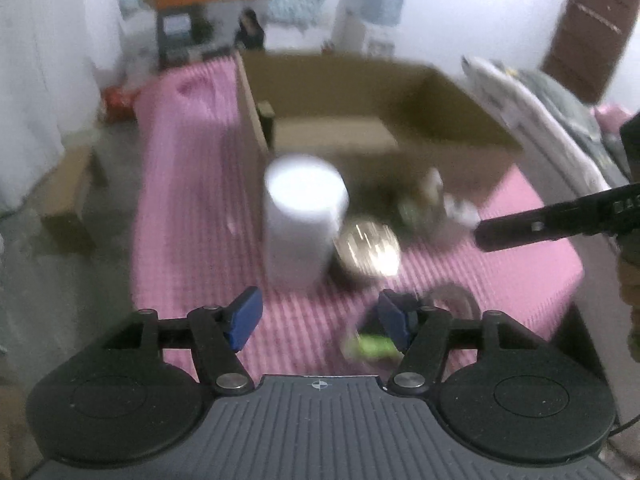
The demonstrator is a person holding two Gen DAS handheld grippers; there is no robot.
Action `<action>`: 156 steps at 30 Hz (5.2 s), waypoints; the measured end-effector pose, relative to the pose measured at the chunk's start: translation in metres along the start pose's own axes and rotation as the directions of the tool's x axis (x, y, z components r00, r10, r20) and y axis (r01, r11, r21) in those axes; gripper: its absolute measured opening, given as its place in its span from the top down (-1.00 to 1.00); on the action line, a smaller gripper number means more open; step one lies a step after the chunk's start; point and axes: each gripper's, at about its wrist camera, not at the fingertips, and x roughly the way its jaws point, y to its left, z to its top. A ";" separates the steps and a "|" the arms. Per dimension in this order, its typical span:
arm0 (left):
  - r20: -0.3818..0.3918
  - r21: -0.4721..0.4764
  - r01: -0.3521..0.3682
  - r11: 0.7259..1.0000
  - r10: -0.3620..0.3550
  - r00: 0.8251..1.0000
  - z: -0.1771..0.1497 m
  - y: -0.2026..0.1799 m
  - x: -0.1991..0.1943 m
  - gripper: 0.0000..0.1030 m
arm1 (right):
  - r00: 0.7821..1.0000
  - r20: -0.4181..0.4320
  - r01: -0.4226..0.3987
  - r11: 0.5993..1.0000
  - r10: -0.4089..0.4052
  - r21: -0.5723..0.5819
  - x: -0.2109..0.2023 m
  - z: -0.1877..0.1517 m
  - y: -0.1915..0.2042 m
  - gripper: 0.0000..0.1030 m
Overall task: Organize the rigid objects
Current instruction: 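Grasp the green stick in the purple cup with the right gripper, then carry the green stick with the right gripper into the box and release, then grasp the black item inside the purple cup with the right gripper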
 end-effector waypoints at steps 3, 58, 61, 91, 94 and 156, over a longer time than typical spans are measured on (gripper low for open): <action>-0.036 0.008 0.028 1.000 -0.028 0.999 -0.018 -0.008 0.008 -0.24 | 1.000 -0.015 0.008 0.999 -0.009 -0.049 0.014 -0.019 0.007 0.09; 0.208 0.186 -0.083 0.979 0.043 0.977 0.015 -0.048 -0.038 0.51 | 0.987 0.078 -0.114 0.959 0.138 -0.258 0.021 0.003 0.064 0.68; 0.207 0.184 -0.065 0.981 0.026 0.978 0.047 -0.045 -0.043 0.51 | 0.982 0.113 -0.120 0.960 0.153 -0.253 0.010 0.030 0.066 0.68; -0.117 0.109 -0.131 0.985 0.143 0.983 0.199 0.009 0.117 0.39 | 0.964 -0.264 0.035 0.998 -0.018 0.061 0.209 0.228 -0.070 0.63; -0.102 0.103 -0.128 0.986 0.138 0.985 0.201 0.010 0.113 0.28 | 0.963 -0.269 0.044 0.997 -0.023 0.070 0.211 0.229 -0.072 0.52; -0.188 -0.037 0.179 0.983 -0.183 0.965 -0.011 -0.037 0.081 0.12 | 0.907 -0.420 0.076 0.991 -0.024 0.107 0.095 0.008 -0.009 0.42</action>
